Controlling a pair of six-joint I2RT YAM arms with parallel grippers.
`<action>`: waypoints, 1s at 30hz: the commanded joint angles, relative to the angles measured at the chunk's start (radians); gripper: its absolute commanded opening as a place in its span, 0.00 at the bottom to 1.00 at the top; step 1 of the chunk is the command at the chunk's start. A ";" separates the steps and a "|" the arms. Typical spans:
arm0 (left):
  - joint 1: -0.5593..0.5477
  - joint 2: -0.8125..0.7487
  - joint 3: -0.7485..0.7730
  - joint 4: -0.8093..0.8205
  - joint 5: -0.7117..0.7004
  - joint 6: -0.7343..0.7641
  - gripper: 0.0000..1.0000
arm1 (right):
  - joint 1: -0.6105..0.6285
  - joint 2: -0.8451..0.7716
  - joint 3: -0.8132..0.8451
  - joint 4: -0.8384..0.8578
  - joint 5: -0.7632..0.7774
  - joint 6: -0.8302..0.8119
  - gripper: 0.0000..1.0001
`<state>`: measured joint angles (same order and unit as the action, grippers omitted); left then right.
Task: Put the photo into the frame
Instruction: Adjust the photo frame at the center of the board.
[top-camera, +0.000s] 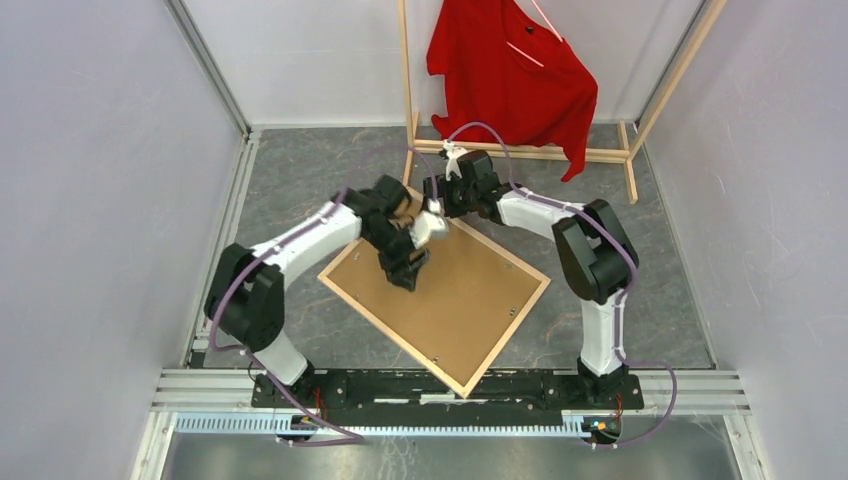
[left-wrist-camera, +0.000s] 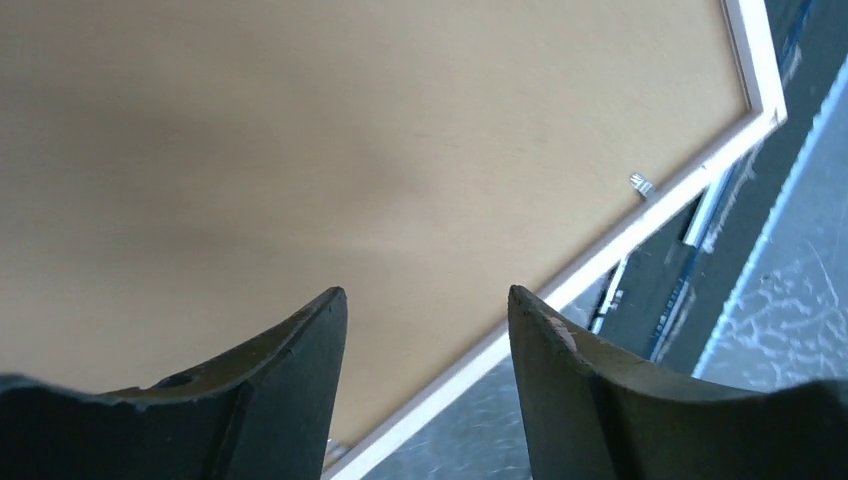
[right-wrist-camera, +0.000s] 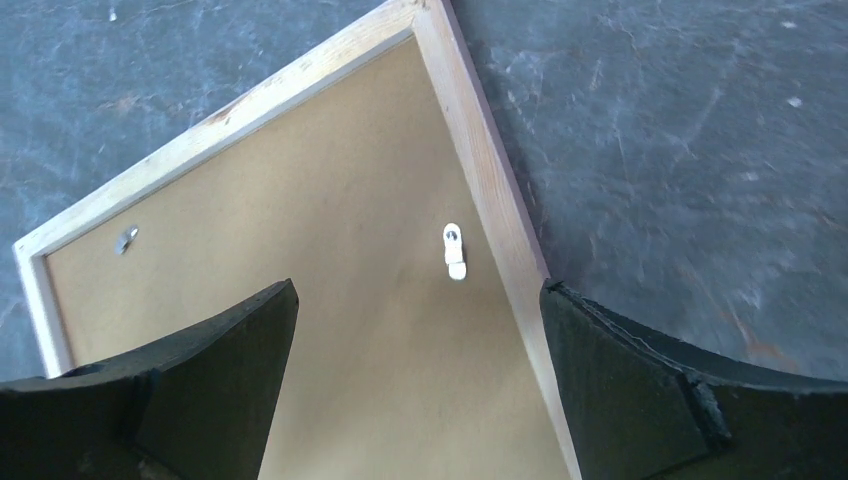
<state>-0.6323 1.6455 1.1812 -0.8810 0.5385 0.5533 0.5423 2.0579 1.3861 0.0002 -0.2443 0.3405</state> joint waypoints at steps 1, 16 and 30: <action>0.218 -0.047 0.150 -0.029 0.055 0.113 0.68 | -0.050 -0.244 -0.071 -0.088 0.042 -0.004 0.98; 0.671 0.147 0.143 0.248 -0.270 0.010 0.47 | -0.143 -1.018 -0.744 -0.398 0.186 0.156 0.98; 0.644 0.147 -0.058 0.279 -0.183 0.084 0.38 | -0.170 -1.243 -1.022 -0.418 -0.006 0.257 0.98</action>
<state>0.0208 1.8061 1.1618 -0.6197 0.3141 0.5934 0.3866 0.8001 0.3847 -0.4702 -0.1925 0.5640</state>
